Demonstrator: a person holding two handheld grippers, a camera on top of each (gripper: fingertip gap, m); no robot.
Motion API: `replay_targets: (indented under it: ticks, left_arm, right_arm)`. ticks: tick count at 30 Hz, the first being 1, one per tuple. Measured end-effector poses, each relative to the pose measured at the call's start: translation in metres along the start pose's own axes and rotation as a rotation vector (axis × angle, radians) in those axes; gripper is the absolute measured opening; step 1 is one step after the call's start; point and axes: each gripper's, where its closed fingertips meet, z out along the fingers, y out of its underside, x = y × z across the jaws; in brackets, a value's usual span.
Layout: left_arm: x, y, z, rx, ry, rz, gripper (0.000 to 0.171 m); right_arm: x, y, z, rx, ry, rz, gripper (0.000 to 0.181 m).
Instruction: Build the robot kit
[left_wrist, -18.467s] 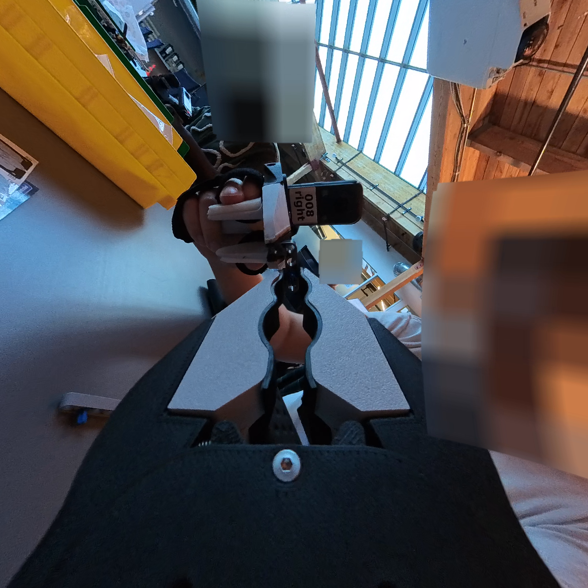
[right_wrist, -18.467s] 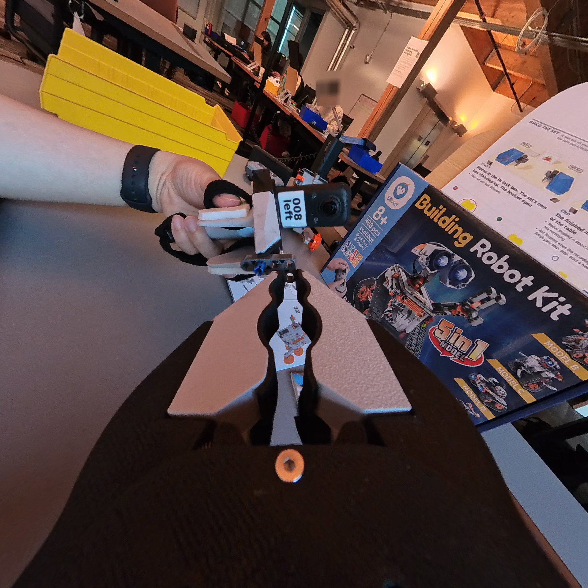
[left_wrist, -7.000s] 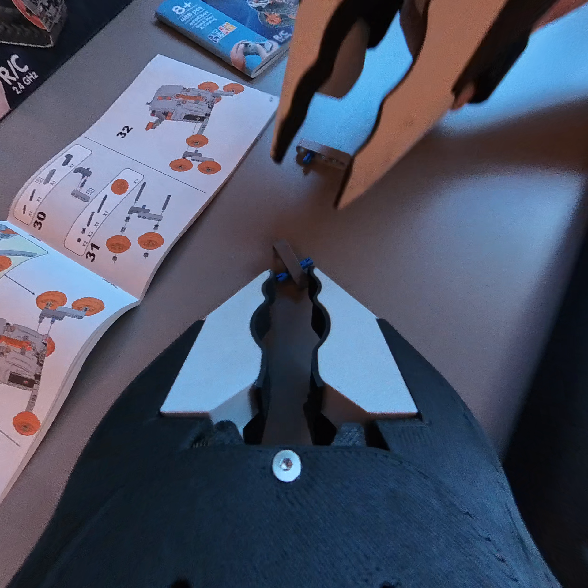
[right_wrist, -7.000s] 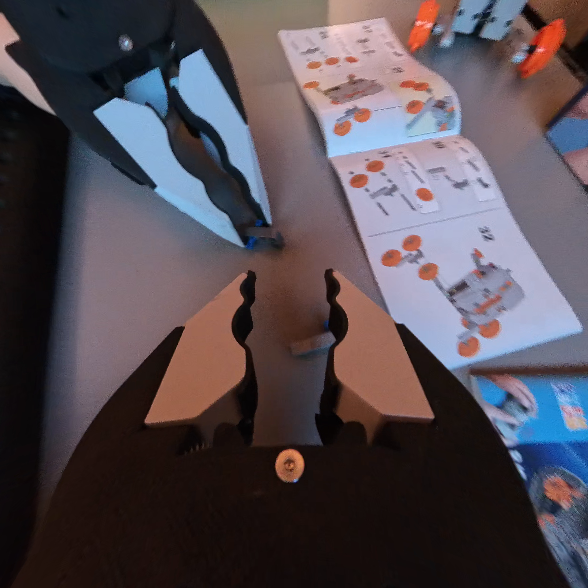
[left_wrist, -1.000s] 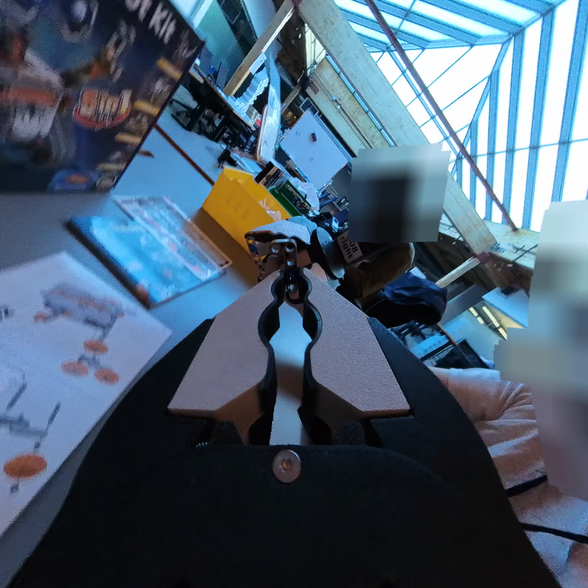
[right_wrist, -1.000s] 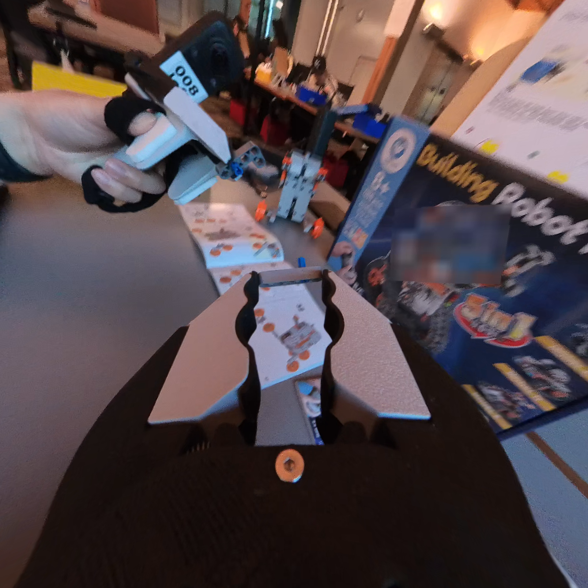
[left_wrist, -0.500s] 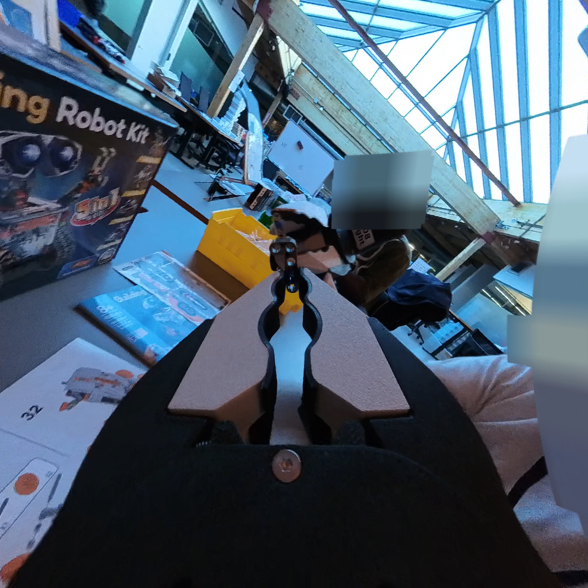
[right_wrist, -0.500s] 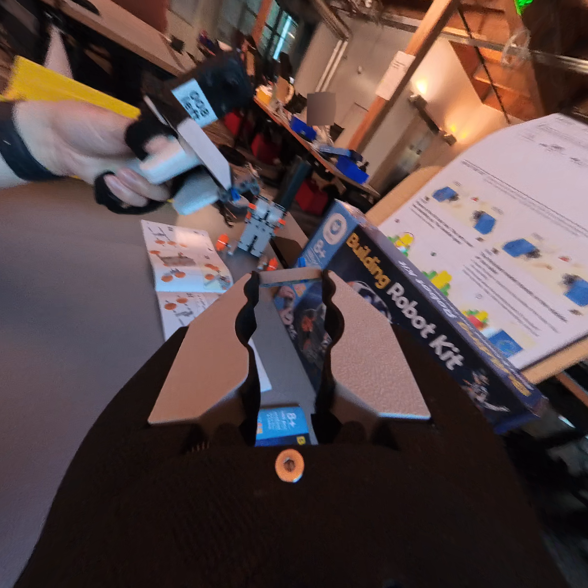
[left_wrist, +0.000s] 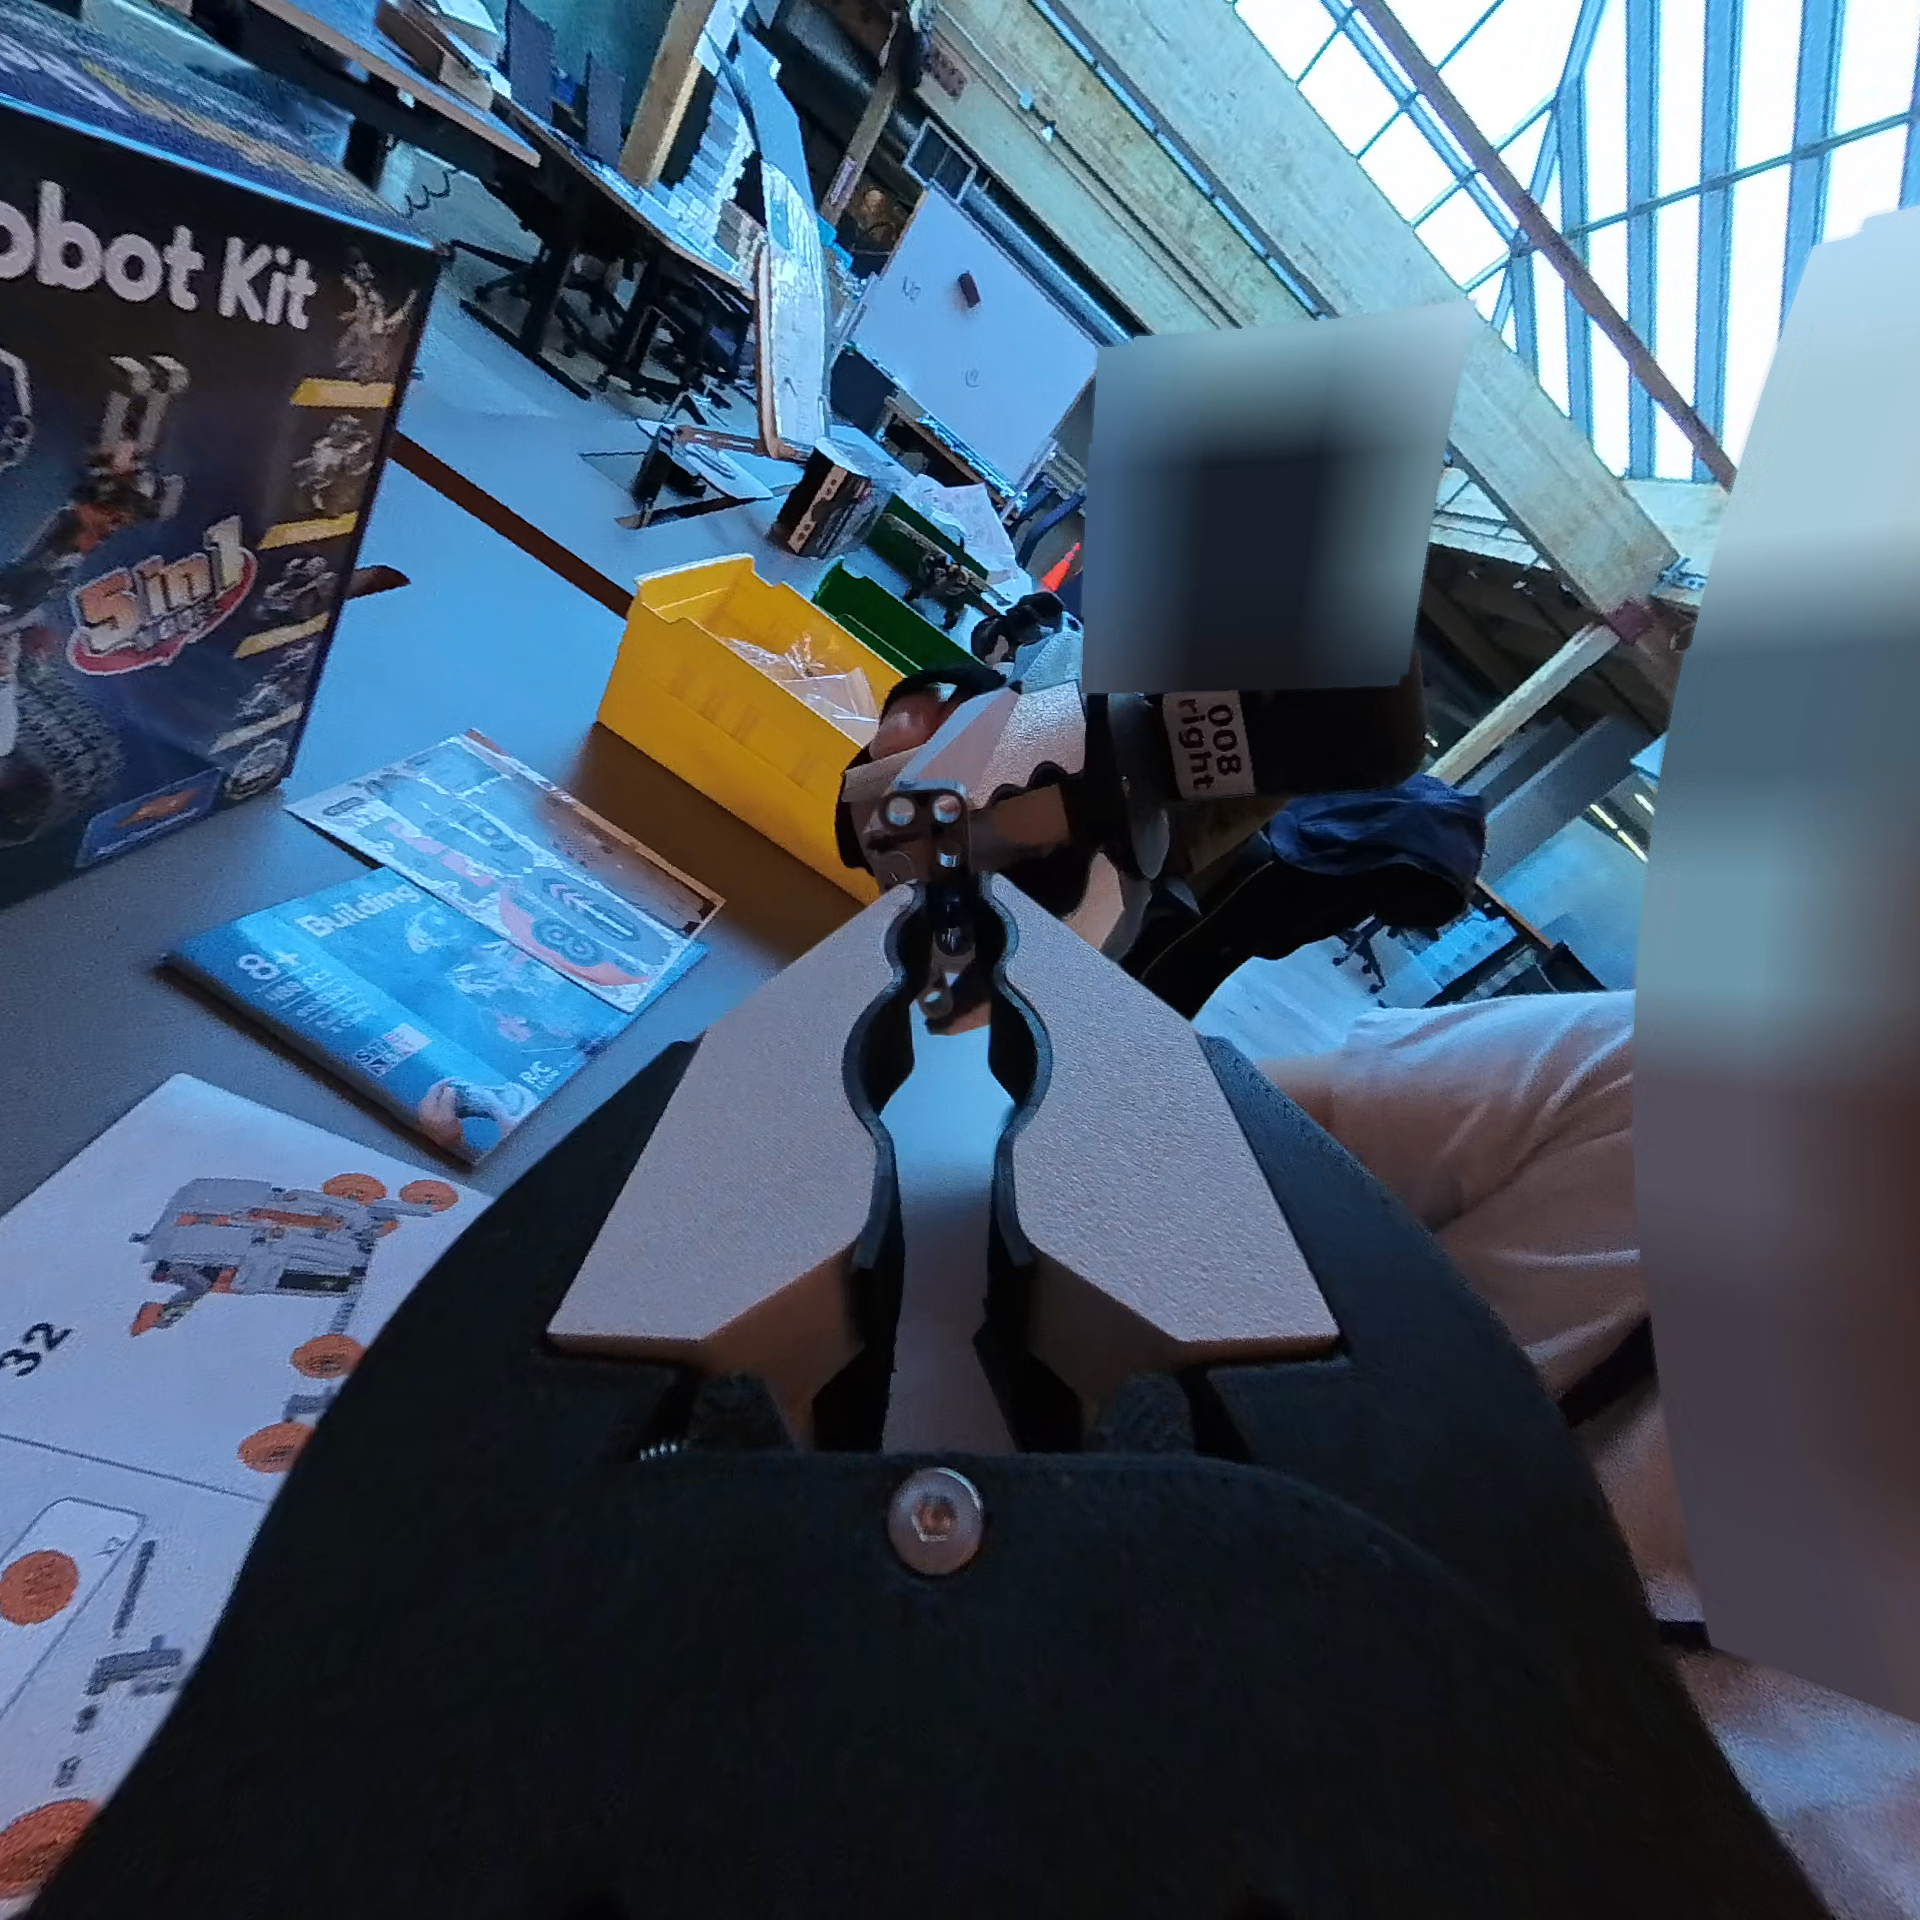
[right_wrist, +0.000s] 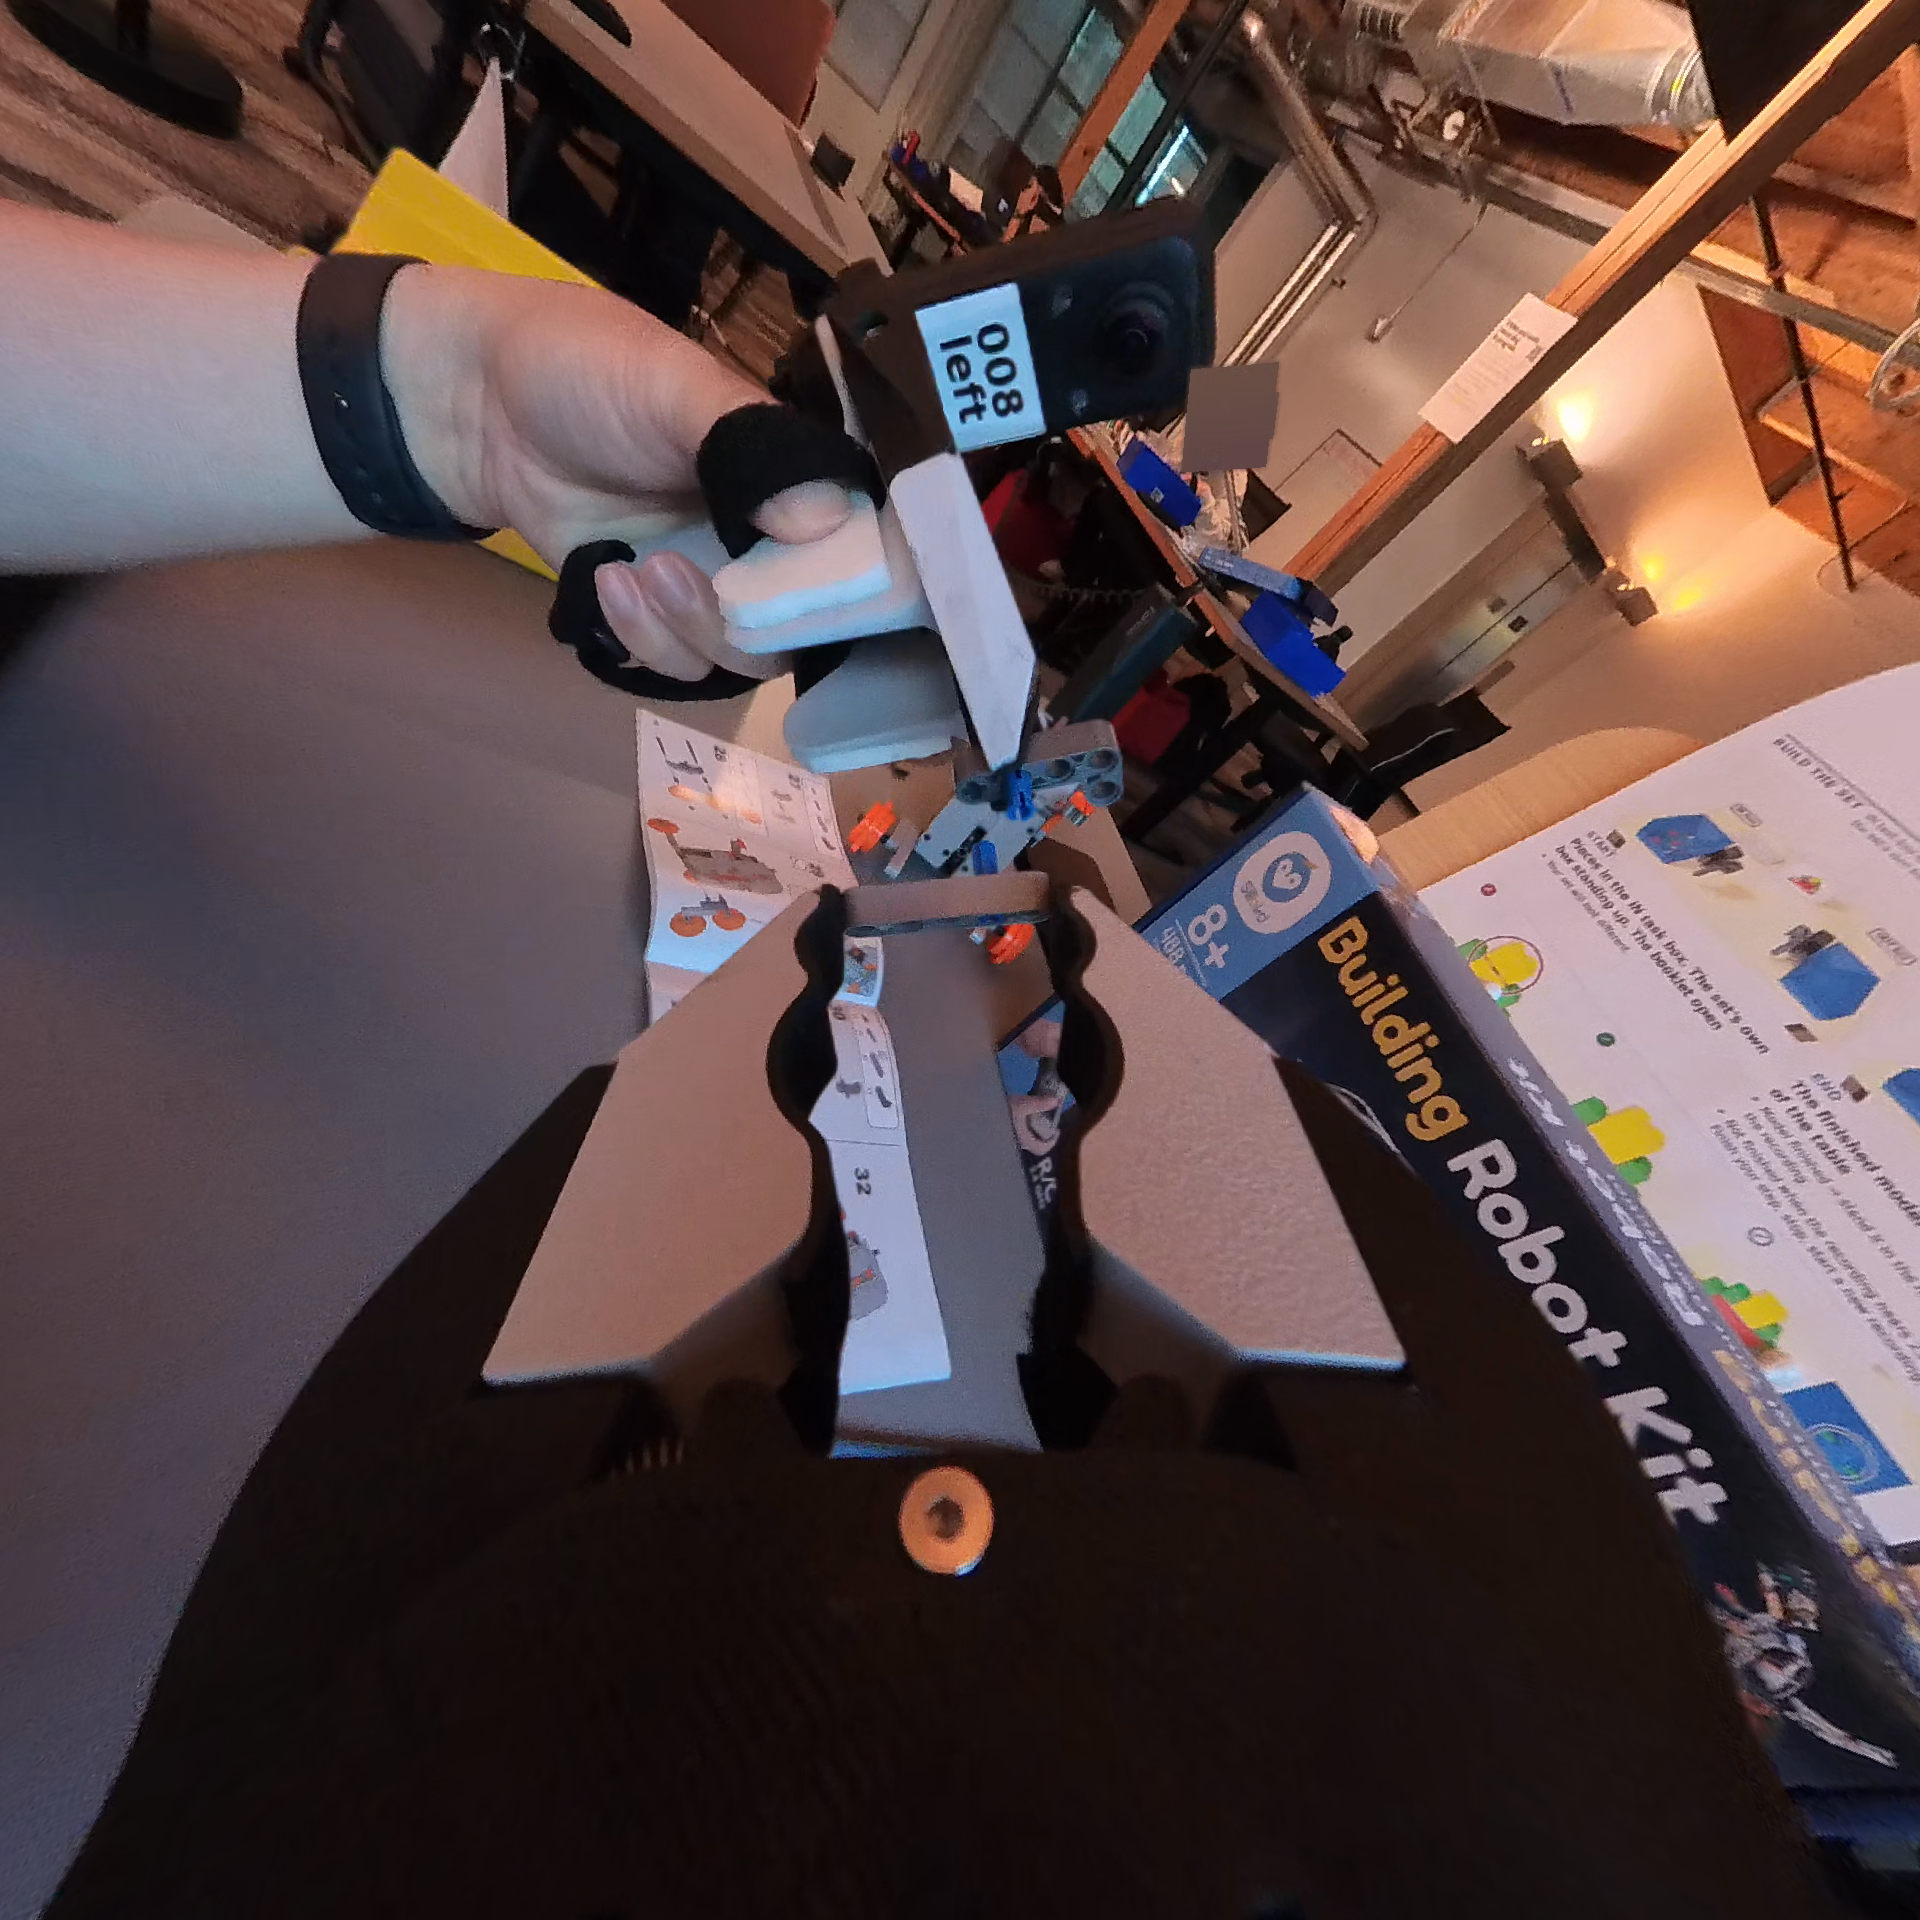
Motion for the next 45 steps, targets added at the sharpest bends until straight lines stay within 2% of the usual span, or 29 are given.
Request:
replay_targets:
  ticks: [3,9,16,24,31,40,45]
  left_arm:
    - [0.005,0.0,-0.002,-0.009,-0.005,-0.002,0.004]
    - [0.025,-0.009,-0.004,0.024,0.061,-0.004,0.004]
    - [0.021,-0.009,-0.006,0.011,0.007,0.019,0.004]
    - [0.014,-0.003,-0.007,-0.036,-0.039,0.02,0.004]
    - [0.013,0.006,-0.005,-0.083,-0.007,-0.042,0.004]
    - [0.007,0.023,-0.011,-0.187,-0.041,-0.072,0.004]
    - [0.007,0.021,-0.01,-0.173,-0.031,-0.071,0.004]
  right_arm:
    - [0.003,-0.011,-0.004,0.032,0.016,-0.024,0.038]
    - [0.004,-0.016,-0.01,-0.011,0.038,-0.078,0.038]
    - [0.001,-0.025,-0.001,-0.034,0.072,-0.123,0.038]
    - [-0.005,-0.028,0.002,0.019,0.042,-0.096,0.038]
    - [-0.014,-0.023,0.0,-0.008,-0.023,-0.115,0.038]
    - [-0.029,-0.013,0.005,-0.063,-0.092,-0.164,0.038]
    - [-0.027,-0.015,0.004,-0.057,-0.081,-0.157,0.038]
